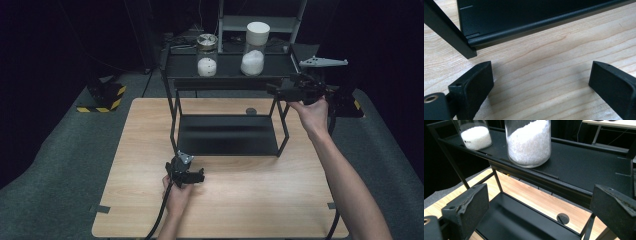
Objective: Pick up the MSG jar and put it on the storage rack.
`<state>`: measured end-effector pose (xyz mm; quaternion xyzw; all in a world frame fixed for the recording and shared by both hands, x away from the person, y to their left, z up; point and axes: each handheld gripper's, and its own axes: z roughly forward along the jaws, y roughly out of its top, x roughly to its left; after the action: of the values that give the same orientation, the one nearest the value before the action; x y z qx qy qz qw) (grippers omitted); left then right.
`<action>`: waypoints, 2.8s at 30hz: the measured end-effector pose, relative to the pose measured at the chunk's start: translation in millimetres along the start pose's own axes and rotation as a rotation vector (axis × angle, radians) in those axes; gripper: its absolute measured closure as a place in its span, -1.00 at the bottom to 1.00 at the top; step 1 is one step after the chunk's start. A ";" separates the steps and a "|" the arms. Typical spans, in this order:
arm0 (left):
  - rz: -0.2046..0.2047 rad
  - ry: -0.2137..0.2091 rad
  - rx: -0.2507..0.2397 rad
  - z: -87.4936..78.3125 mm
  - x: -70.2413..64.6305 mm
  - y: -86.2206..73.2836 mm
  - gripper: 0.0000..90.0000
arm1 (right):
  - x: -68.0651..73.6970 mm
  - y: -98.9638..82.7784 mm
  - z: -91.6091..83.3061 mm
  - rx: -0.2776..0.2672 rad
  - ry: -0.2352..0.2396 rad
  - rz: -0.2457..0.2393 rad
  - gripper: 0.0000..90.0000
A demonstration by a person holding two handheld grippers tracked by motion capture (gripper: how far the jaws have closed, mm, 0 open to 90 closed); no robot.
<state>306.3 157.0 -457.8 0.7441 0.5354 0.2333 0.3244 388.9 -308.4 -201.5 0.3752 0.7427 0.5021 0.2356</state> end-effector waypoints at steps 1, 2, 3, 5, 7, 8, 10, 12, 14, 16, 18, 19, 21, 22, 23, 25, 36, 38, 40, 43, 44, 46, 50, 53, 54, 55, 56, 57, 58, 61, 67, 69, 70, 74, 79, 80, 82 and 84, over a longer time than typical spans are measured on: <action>0.000 -0.001 0.000 0.0 0.0 0.0 -0.87 | -0.2 -0.9 -0.5 -0.001 0.001 0.000 -0.96; 0.000 -0.001 0.000 0.0 0.1 0.0 -0.87 | -0.4 -2.3 -1.0 -0.002 0.002 -0.001 -0.96; 0.001 0.000 0.000 0.0 0.1 0.0 -0.87 | -0.4 -4.2 -1.8 -0.004 0.002 -0.001 -0.96; 0.000 -0.001 0.000 0.0 0.1 -0.1 -0.87 | -0.6 -6.7 -2.5 -0.002 0.004 -0.001 -0.96; 0.000 0.000 -0.001 0.0 0.1 -0.1 -0.87 | -1.0 -8.1 -2.6 -0.002 0.006 -0.001 -0.96; 0.002 0.000 0.003 -0.2 0.1 0.5 -0.87 | -0.3 -10.2 -2.5 0.005 0.005 -0.003 -0.96; 0.003 0.000 0.003 -0.2 0.2 0.5 -0.87 | -0.1 -11.2 -2.3 0.008 0.004 -0.005 -0.96; 0.003 0.001 0.003 -0.2 0.1 0.5 -0.87 | -0.4 -16.1 -1.4 0.016 0.007 -0.004 -0.95; 0.003 0.000 0.003 -0.2 0.1 0.5 -0.87 | 0.1 -18.3 -0.7 0.024 0.006 -0.003 -0.95; 0.003 0.000 0.003 -0.2 0.2 0.5 -0.87 | 0.8 -20.2 0.0 0.030 0.002 -0.007 -0.95; 0.004 -0.001 0.002 -0.1 0.4 0.3 -0.87 | 0.2 -22.9 0.5 0.032 0.004 -0.004 -0.95; 0.004 -0.001 0.002 -0.1 0.4 0.3 -0.87 | 0.0 -24.4 0.8 0.035 0.005 -0.004 -0.94; 0.004 0.000 0.002 -0.1 0.4 0.4 -0.87 | -0.2 -26.5 1.1 0.039 0.005 -0.004 -0.94; 0.003 -0.001 0.002 -0.1 0.3 0.3 -0.87 | -0.2 -27.8 1.2 0.040 0.004 -0.004 -0.94; 0.003 0.000 0.004 -0.2 0.1 0.6 -0.87 | -0.2 -28.8 1.2 0.043 0.003 -0.005 -0.94; 0.003 0.000 0.003 -0.2 0.1 0.5 -0.87 | -0.8 -31.7 1.5 0.045 0.003 -0.002 -0.94; 0.003 0.001 0.002 -0.2 0.1 0.4 -0.87 | 0.5 -45.3 2.7 0.067 -0.003 -0.010 -0.93; 0.003 -0.001 0.002 -0.1 0.3 0.3 -0.87 | 0.5 -47.9 3.6 0.071 -0.004 -0.008 -0.92; 0.002 0.000 0.002 -0.2 0.1 0.4 -0.87 | -0.3 -50.7 4.5 0.075 -0.002 -0.004 -0.92; 0.003 0.001 0.002 -0.2 0.1 0.4 -0.87 | -1.0 -53.6 5.4 0.082 -0.001 -0.002 -0.92; 0.002 0.000 0.002 -0.1 0.0 0.4 -0.87 | -1.2 -54.6 5.7 0.081 -0.001 0.000 -0.92; 0.002 0.000 0.002 -0.1 0.1 0.4 -0.87 | -1.4 -56.0 5.8 0.085 -0.001 0.000 -0.92; 0.002 0.000 0.002 -0.1 0.0 0.4 -0.87 | -0.7 -59.3 6.2 0.086 -0.002 -0.002 -0.92; 0.002 0.000 0.003 -0.2 0.0 0.4 -0.87 | -0.4 -63.0 8.2 0.096 -0.002 -0.001 -0.92; 0.003 0.001 0.003 -0.2 0.1 0.4 -0.87 | -0.4 -63.8 8.8 0.098 -0.002 0.000 -0.92; 0.002 0.000 0.003 -0.2 0.0 0.4 -0.87 | -0.5 -64.8 9.4 0.100 -0.001 0.000 -0.92; 0.003 0.000 0.003 -0.2 0.1 0.4 -0.87 | -0.6 -65.3 10.2 0.104 0.000 -0.001 -0.92; 0.003 0.000 0.003 -0.2 0.1 0.4 -0.87 | -0.6 -65.3 10.2 0.104 0.000 -0.001 -0.92; 0.003 0.000 0.003 -0.2 0.1 0.4 -0.87 | 0.1 -67.0 11.4 0.108 0.001 -0.006 -0.92; 0.003 0.000 0.003 -0.2 0.1 0.4 -0.87 | 1.3 -70.0 13.0 0.113 0.002 -0.011 -0.92; 0.003 0.000 0.003 -0.2 0.1 0.5 -0.87 | 2.3 -76.7 16.4 0.120 0.010 -0.020 -0.92; 0.003 0.000 0.003 -0.2 0.1 0.4 -0.87 | 2.8 -77.5 16.9 0.120 0.010 -0.022 -0.92; 0.003 0.000 0.003 -0.2 0.0 0.4 -0.87 | 4.2 -78.9 18.4 0.126 0.009 -0.034 -0.92; 0.003 0.000 0.003 -0.2 0.1 0.4 -0.87 | 6.4 -82.5 20.6 0.131 0.010 -0.043 -0.92; 0.003 0.000 0.003 -0.2 0.1 0.5 -0.87 | 7.1 -86.0 23.3 0.134 0.014 -0.042 -0.92; 0.003 0.000 0.003 -0.2 0.1 0.5 -0.87 | 7.3 -87.8 24.6 0.133 0.017 -0.038 -0.92; 0.003 0.000 0.003 -0.2 0.0 0.4 -0.87 | 8.6 -89.9 27.7 0.139 0.020 -0.035 -0.92; 0.003 0.000 0.002 -0.2 0.0 0.4 -0.87 | 9.8 -91.8 30.5 0.143 0.022 -0.036 -0.92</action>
<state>306.4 157.0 -457.4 0.7451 0.5348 0.2333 0.3230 375.7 -302.9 -297.7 0.3719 0.7859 0.4477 0.2090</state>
